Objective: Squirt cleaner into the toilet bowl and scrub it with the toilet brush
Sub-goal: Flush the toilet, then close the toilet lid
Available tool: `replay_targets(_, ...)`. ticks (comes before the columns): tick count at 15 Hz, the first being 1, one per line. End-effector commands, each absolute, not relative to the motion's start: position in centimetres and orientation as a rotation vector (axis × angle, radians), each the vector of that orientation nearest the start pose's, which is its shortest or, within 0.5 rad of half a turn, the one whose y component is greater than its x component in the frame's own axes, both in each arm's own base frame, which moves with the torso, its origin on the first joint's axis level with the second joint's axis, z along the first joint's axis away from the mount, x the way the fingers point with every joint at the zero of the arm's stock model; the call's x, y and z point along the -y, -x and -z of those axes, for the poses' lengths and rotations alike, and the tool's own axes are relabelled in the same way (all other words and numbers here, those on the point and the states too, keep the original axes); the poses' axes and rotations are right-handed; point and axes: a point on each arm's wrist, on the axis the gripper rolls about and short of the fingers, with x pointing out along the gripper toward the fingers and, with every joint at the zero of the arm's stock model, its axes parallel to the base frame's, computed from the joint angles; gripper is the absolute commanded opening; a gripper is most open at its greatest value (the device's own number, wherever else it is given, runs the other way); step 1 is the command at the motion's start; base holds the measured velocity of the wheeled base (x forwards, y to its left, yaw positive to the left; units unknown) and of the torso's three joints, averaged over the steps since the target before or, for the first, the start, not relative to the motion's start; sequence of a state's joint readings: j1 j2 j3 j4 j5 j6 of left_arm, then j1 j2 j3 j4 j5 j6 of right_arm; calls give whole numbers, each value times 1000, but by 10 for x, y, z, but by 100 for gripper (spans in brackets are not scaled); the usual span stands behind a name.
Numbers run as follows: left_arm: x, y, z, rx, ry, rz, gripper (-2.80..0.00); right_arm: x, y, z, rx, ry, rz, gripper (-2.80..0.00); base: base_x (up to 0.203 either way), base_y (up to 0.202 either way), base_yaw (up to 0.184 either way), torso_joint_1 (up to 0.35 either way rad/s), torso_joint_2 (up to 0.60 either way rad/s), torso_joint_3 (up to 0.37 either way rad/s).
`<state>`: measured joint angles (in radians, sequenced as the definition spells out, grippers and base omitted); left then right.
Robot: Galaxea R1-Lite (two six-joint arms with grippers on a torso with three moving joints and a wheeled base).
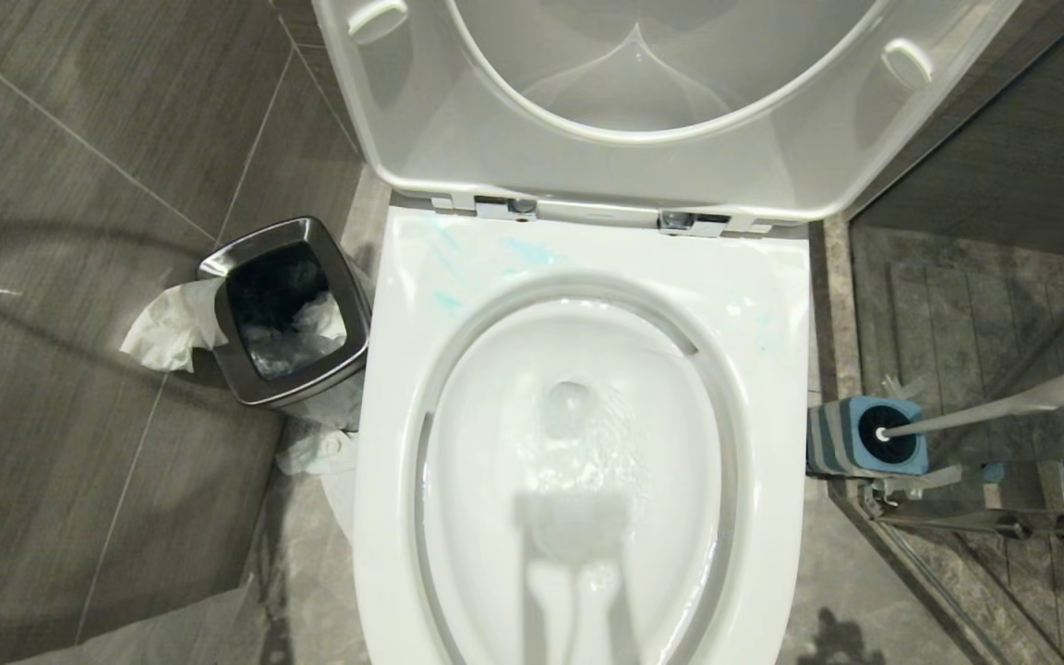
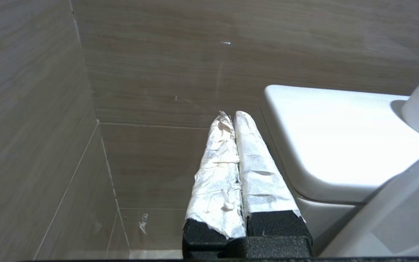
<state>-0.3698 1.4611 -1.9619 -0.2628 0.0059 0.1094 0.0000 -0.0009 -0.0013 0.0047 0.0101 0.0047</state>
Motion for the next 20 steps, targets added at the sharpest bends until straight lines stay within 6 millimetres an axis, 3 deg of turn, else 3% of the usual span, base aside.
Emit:
replay_targets(1,47,-121,-523,764,45,328,-280,0,23,-75,-3,-5,-11,-280,0,0,0,0,0,0)
replay_targets(7,30,-104,-485,265,94,533,-280,0,23,-75,-5,-5,-11,-280,0,0,0,0,0,0)
replay_targets(13,31,-115,-458,-19,139,513,-280,0,23,-75,-3,-5,-11,-280,0,0,0,0,0,0)
replay_targets(20,28,-117,-449,-73,31,490,-280,0,23,-75,-3,-5,-11,-280,0,0,0,0,0,0)
